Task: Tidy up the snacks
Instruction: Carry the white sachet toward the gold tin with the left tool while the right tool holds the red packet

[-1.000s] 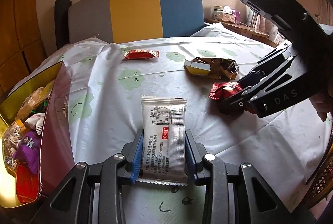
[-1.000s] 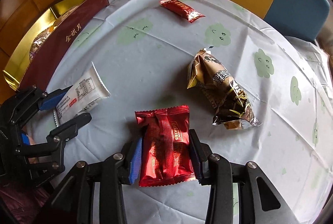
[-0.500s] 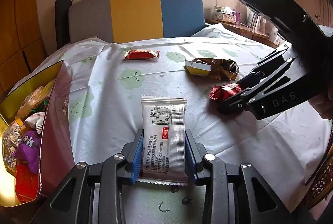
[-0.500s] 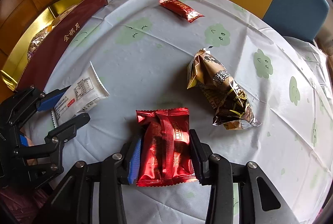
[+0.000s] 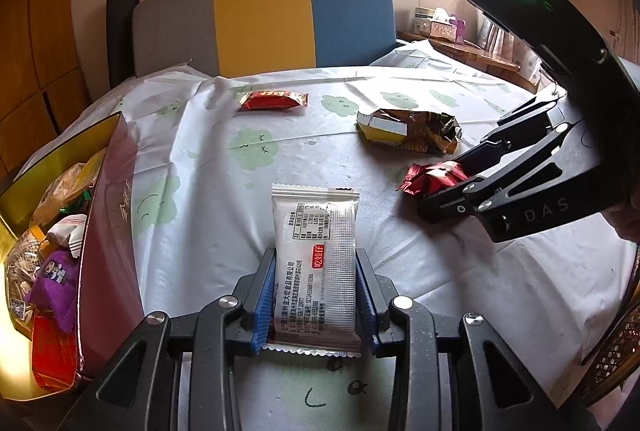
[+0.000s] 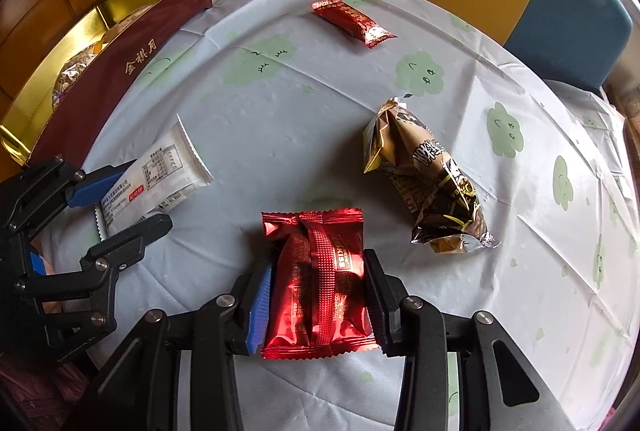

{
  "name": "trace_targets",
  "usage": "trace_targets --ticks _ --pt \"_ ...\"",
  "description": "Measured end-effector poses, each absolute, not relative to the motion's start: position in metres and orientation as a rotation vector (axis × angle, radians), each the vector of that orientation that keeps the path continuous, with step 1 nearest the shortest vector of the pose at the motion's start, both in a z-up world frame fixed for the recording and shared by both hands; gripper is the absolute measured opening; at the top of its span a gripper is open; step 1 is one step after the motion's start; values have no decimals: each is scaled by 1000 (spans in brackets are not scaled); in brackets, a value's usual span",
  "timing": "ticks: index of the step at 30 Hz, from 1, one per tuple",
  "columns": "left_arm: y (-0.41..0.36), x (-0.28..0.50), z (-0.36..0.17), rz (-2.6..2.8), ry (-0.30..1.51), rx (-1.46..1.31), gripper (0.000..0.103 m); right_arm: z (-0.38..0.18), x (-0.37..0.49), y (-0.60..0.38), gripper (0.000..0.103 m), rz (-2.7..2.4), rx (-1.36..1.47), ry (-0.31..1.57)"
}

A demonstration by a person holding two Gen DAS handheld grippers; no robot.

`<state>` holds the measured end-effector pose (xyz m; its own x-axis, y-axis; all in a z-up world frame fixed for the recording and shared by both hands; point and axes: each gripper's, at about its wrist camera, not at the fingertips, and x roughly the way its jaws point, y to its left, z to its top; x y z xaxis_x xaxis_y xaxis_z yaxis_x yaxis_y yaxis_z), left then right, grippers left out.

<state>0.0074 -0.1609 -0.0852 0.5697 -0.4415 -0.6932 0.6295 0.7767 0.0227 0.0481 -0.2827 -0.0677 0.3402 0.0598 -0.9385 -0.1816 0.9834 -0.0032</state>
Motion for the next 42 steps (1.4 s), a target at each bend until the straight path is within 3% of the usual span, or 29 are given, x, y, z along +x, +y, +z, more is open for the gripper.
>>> trace_targets --ticks 14,27,36,42 --pt "-158 21 -74 -649 877 184 34 -67 54 -300 43 168 -37 1227" --pt "-140 10 -41 -684 867 108 34 -67 46 -281 42 154 -156 1196" --pt "-90 24 -16 -586 865 -16 34 -65 39 -272 42 147 -213 1171" --pt "-15 50 3 -390 844 -170 34 -64 34 -266 42 145 -234 1164"
